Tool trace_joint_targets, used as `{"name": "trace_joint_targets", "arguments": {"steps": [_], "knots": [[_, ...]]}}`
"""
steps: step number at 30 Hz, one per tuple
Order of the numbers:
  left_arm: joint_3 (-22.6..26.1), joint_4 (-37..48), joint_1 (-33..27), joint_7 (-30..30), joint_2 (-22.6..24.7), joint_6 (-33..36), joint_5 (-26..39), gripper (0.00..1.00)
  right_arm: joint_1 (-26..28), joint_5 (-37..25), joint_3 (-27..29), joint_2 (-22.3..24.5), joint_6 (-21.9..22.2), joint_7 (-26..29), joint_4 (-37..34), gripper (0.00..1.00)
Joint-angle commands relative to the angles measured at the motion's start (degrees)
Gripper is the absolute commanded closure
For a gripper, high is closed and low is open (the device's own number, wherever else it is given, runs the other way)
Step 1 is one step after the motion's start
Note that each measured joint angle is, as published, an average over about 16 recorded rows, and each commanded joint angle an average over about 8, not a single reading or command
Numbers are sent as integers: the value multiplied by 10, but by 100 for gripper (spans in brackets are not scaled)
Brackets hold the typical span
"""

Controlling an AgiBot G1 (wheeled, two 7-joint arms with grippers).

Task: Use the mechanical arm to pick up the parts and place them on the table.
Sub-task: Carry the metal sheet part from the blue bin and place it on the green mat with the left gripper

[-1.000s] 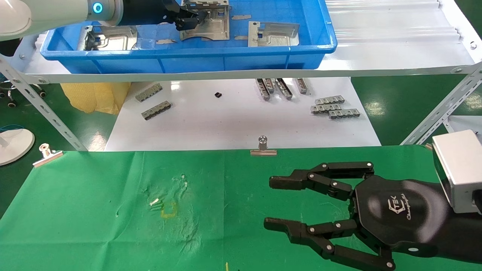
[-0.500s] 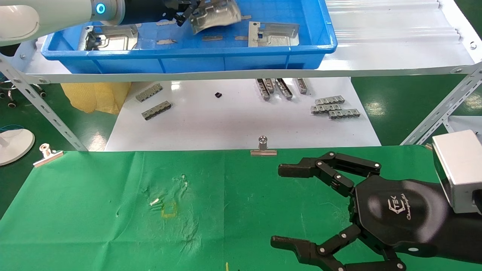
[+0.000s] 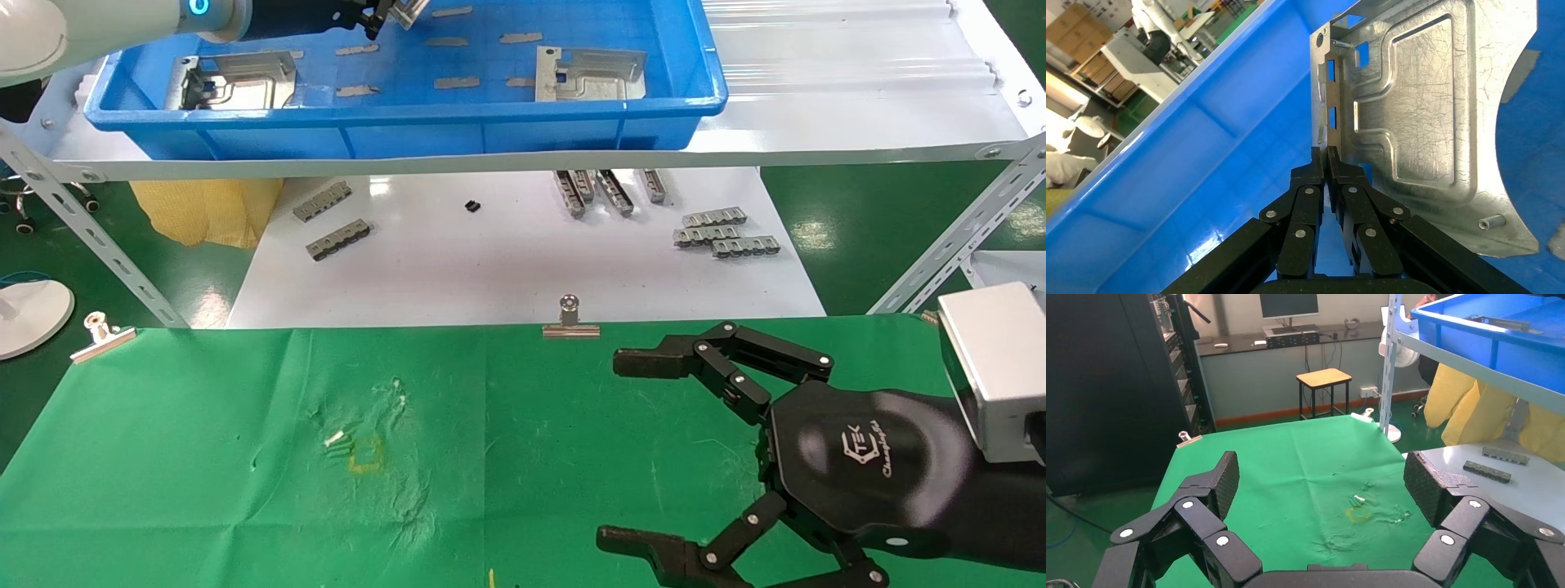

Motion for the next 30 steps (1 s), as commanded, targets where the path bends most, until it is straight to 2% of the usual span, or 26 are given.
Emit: {"name": "trace_joint_targets", "arguments": {"steps": [1, 8, 14, 19, 30], "knots": [[2, 3, -3, -1, 0, -4, -3, 100, 0, 0, 0, 0, 0, 0, 0, 0], [-5, 23, -24, 11, -10, 7, -22, 100, 0, 0, 0, 0, 0, 0, 0, 0], [-20, 32, -42, 42, -40, 66, -46, 100, 0, 0, 0, 0, 0, 0, 0, 0], [-37, 25, -53, 81, -85, 165, -75, 100, 0, 0, 0, 0, 0, 0, 0, 0], [-89, 18, -48, 147, -196, 435, -165, 100, 0, 0, -1, 0, 0, 0, 0, 0]]}}
